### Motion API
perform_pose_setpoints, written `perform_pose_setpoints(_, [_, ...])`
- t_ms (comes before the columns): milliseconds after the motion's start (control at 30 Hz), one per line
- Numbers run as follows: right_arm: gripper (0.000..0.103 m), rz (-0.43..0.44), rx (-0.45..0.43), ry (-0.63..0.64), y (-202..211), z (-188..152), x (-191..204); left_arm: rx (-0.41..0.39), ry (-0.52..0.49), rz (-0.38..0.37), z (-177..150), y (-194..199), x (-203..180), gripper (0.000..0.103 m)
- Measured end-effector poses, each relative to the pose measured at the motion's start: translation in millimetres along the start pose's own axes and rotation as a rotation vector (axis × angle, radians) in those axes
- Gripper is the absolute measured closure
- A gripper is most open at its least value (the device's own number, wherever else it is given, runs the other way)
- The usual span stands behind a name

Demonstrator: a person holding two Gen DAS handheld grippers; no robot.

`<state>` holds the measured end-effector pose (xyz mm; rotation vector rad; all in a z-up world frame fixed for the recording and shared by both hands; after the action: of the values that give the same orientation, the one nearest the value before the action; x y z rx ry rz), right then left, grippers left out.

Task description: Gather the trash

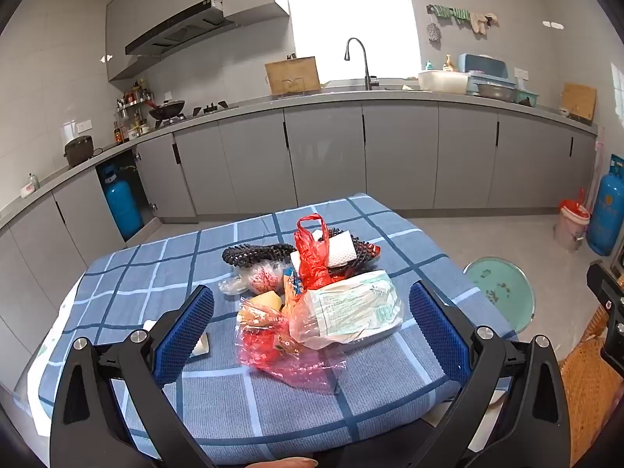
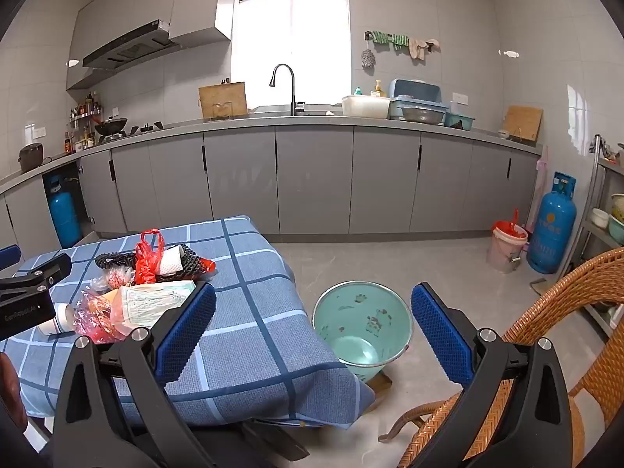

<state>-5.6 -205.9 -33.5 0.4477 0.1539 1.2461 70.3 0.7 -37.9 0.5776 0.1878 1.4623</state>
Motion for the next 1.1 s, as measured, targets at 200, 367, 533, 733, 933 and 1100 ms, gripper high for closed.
perform_pose_setpoints(200, [0.004,0.001,-0.003,0.002,0.8,-0.4,1.1,0.002,-0.007,0.003,-0.3,-0.7,-0.3,0.004])
perform_pose_setpoints(367, [0.004,0.002,-0.001,0.000,-0.8,-2.1,-2.6,0.002,-0.004,0.002,-0.3,-1.5,0.2,0.004])
perform_pose_setpoints(533, [0.004,0.002,0.000,-0.004,-1.4,4.4,-7.6,0.000,-0.004,0.001,-0.2,-0.5,0.3,0.004])
perform_pose_setpoints(733, [0.004,0.002,-0.001,-0.004,3.8,8.2,-9.0,-0.002,-0.004,0.001,-0.2,-0.4,0.2,0.004])
perform_pose_setpoints(933, [0.004,-0.002,-0.004,-0.007,3.2,-0.2,-0.2,-0.003,-0.004,0.002,-0.2,-0.1,0.3,0.004])
perform_pose_setpoints(1100, [0.004,-0.002,-0.005,-0.008,3.8,0.5,-0.8,-0.004,-0.004,0.002,-0.1,0.1,0.2,0.004])
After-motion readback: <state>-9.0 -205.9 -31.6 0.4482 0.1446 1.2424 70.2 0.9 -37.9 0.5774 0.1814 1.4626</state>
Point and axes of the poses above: each gripper's, at about its wrist camera, not at the fingertips, and y roughly against the way its jaws point, x to its left, z to its top, the point moved 8 cm from there along -y, roughly the way its jaws point, and after that the axes turned 7 degrees about -y, right-handed, at the moved point
